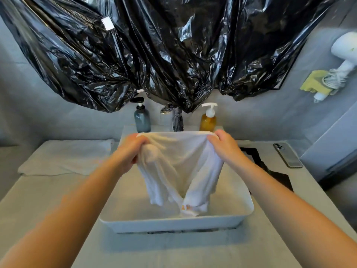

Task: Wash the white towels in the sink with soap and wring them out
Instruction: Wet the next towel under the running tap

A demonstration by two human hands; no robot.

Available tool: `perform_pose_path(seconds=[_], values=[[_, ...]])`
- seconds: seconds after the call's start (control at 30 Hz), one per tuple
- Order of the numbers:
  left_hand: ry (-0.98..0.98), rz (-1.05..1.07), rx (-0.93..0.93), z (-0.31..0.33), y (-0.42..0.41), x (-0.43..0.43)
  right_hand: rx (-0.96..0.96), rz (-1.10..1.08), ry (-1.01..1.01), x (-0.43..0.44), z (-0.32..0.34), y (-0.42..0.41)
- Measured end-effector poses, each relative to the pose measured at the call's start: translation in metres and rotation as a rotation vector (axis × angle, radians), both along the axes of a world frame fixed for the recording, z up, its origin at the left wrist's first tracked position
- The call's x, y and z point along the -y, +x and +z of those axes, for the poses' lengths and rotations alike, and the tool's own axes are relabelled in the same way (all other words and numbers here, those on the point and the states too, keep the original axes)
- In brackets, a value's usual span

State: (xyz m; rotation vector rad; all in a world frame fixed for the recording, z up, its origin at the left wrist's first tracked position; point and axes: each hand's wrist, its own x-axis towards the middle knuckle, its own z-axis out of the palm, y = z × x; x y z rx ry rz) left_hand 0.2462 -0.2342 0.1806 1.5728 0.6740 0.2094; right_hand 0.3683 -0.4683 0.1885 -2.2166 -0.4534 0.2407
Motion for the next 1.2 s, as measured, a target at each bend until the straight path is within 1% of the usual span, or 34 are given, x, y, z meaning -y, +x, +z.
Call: perform_pose_path(seconds=[0.07,0.13,0.2,0.27,0.3,0.33,0.37,0.4,0.43,0.47,0.53,0.57,0.63,0.67,0.7,0.73,0.8,0.83,0.87,0.9,0.93,0.97,1.0,1.03,1.07,1.13,1.2], values=[[0.144,-0.051,-0.179,-0.054,-0.002,-0.006,-0.076,-0.027,-0.128,0.005,-0.049,0.002],[0.353,-0.074,-0.343,-0.099,-0.004,-0.015,-0.088,-0.046,-0.295,0.01,-0.09,0.004],[0.492,-0.111,-0.525,-0.126,-0.006,-0.021,-0.052,-0.034,-0.493,0.012,-0.114,0.004],[0.673,-0.122,-0.664,-0.136,-0.007,-0.02,0.001,-0.004,-0.617,0.012,-0.128,0.005],[0.792,-0.113,-0.665,-0.137,-0.008,-0.015,0.032,0.024,-0.644,0.01,-0.132,0.003],[0.897,-0.113,-0.615,-0.139,-0.008,-0.008,0.05,0.075,-0.645,0.009,-0.137,0.0],[0.966,-0.133,-0.526,-0.143,-0.007,0.0,0.068,0.151,-0.64,0.007,-0.144,-0.005],[0.996,-0.184,-0.449,-0.146,-0.005,0.007,0.082,0.236,-0.649,0.006,-0.151,-0.009],[0.999,-0.274,-0.411,-0.151,-0.004,0.013,0.093,0.301,-0.677,0.005,-0.158,-0.014],[1.0,-0.404,-0.421,-0.157,-0.002,0.019,0.113,0.332,-0.708,0.005,-0.165,-0.016],[1.09,-0.656,-0.504,-0.167,0.0,0.023,0.144,0.292,-0.729,0.004,-0.168,-0.013],[1.134,-0.692,-0.531,-0.171,0.002,0.021,0.144,0.245,-0.703,0.003,-0.166,-0.007],[1.139,-0.663,-0.528,-0.175,0.005,0.016,0.076,0.165,-0.629,0.002,-0.163,0.006],[1.08,-0.655,-0.501,-0.175,0.008,0.014,0.009,0.147,-0.576,0.001,-0.161,0.012],[0.955,-0.656,-0.477,-0.175,0.01,0.01,-0.085,0.139,-0.522,0.001,-0.16,0.018],[0.784,-0.673,-0.468,-0.172,0.012,0.008,-0.192,0.149,-0.483,0.0,-0.159,0.021],[0.501,-0.737,-0.482,-0.164,0.018,0.001,-0.402,0.222,-0.518,-0.005,-0.158,0.026],[0.417,-0.779,-0.514,-0.161,0.021,-0.003,-0.481,0.26,-0.576,-0.006,-0.155,0.028],[0.36,-0.821,-0.545,-0.159,0.024,-0.005,-0.546,0.279,-0.649,-0.01,-0.15,0.031],[0.337,-0.825,-0.566,-0.161,0.026,-0.006,-0.599,0.28,-0.662,-0.011,-0.15,0.037],[0.342,-0.773,-0.549,-0.164,0.029,-0.006,-0.644,0.278,-0.611,-0.011,-0.149,0.044],[0.359,-0.646,-0.506,-0.168,0.032,-0.006,-0.628,0.255,-0.56,-0.01,-0.15,0.051],[0.366,-0.486,-0.442,-0.171,0.036,-0.005,-0.572,0.194,-0.502,-0.009,-0.152,0.057],[0.378,-0.353,-0.391,-0.173,0.041,-0.003,-0.463,0.15,-0.463,-0.008,-0.157,0.062],[0.426,-0.291,-0.362,-0.174,0.046,-0.002,-0.342,0.126,-0.472,-0.009,-0.16,0.063],[0.656,-0.357,-0.432,-0.177,0.054,-0.002,-0.112,0.143,-0.581,-0.011,-0.169,0.061],[0.897,-0.448,-0.507,-0.182,0.052,0.002,0.012,0.215,-0.664,-0.011,-0.176,0.05]])
